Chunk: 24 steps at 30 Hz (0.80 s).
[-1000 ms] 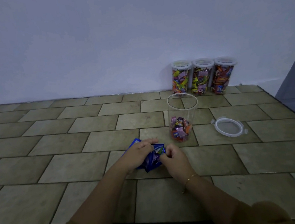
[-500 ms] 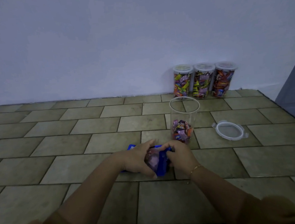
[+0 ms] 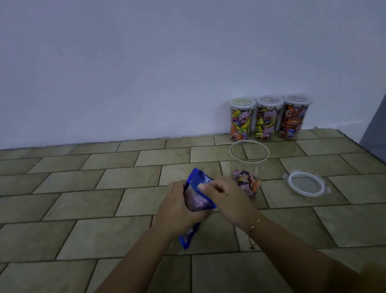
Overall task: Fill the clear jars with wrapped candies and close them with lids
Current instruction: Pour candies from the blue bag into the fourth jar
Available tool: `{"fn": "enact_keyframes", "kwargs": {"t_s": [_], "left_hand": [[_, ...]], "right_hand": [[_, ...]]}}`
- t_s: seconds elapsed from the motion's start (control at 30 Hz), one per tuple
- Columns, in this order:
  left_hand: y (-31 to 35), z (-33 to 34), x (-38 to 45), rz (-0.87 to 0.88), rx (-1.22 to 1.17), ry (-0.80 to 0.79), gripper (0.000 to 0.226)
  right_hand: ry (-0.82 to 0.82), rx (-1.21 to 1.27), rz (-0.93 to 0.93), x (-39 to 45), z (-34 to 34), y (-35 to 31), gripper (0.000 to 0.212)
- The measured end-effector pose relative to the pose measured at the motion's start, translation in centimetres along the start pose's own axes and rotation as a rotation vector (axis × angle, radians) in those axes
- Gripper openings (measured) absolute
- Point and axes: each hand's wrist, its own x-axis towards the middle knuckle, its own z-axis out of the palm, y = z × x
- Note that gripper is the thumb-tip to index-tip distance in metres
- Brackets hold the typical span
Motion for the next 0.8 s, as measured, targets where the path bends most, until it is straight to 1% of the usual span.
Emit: {"fn": "enact_keyframes", "kwargs": {"t_s": [0.07, 0.13, 0.2, 0.27, 0.33, 0.37, 0.4, 0.43, 0.47, 0.5, 0.53, 0.57, 0.7, 0.73, 0.77, 0.8], "left_hand": [[-0.5, 0.2, 0.2, 0.051, 0.03, 0.06, 0.084], [-1.3, 0.4, 0.5, 0.102, 0.088, 0.076, 0.1], [-1.7, 0.3, 0.5, 0.127, 0.149, 0.098, 0.109], [-1.8, 0.1, 0.6, 0.153, 0.183, 0.156, 0.109], [-1.7, -0.2, 0.5, 0.15, 0.161, 0.19, 0.105], [-1.6, -0.3, 0.5, 0.135, 0.127, 0.196, 0.102], [-1.4, -0.3, 0.6, 0.125, 0.087, 0.203, 0.098], [-1.3, -0.4, 0.6, 0.113, 0.051, 0.216, 0.093], [-1.0, -0.4, 0.8, 0.102, 0.02, 0.234, 0.09], [-0.7, -0.6, 0.9, 0.09, -0.011, 0.257, 0.087], [-0.5, -0.7, 1.1, 0.08, -0.038, 0.283, 0.086], [-0.2, -0.8, 1.4, 0.082, -0.051, 0.305, 0.086], [0.9, -1.1, 2.8, 0.102, -0.051, 0.37, 0.099], [1.3, -1.0, 3.2, 0.097, -0.051, 0.388, 0.103], [1.7, -1.0, 3.6, 0.091, -0.053, 0.41, 0.106], [2.2, -1.0, 3.9, 0.09, -0.054, 0.436, 0.108]], "right_hand": [[-0.051, -0.142, -0.022, 0.4, -0.2, -0.8, 0.029], [-0.082, -0.169, -0.018, 0.8, -0.5, -1.5, 0.033], [-0.113, -0.166, -0.004, 1.0, -0.7, -2.2, 0.038], [-0.185, -0.239, 0.027, 1.2, -0.9, -2.6, 0.041], [-0.264, -0.322, 0.09, 1.2, -1.0, -2.5, 0.042], [-0.283, -0.333, 0.108, 1.1, -1.0, -2.5, 0.038], [-0.28, -0.317, 0.115, 0.9, -1.0, -2.6, 0.03], [-0.246, -0.279, 0.11, 0.8, -0.9, -2.6, 0.019], [-0.191, -0.236, 0.109, 0.5, -0.9, -2.5, 0.021], [-0.118, -0.196, 0.098, 0.3, -0.8, -2.2, 0.036], [-0.026, -0.18, 0.077, 0.0, -0.7, -1.8, 0.046], [0.087, -0.185, 0.039, -0.2, -0.7, -1.5, 0.049], [0.536, -0.256, -0.169, -0.8, -1.9, -0.3, 0.033], [0.634, -0.301, -0.204, -0.7, -2.5, -0.1, 0.034], [0.712, -0.343, -0.23, -0.7, -2.9, 0.1, 0.039], [0.761, -0.376, -0.234, -0.5, -3.5, 0.3, 0.048]]}}
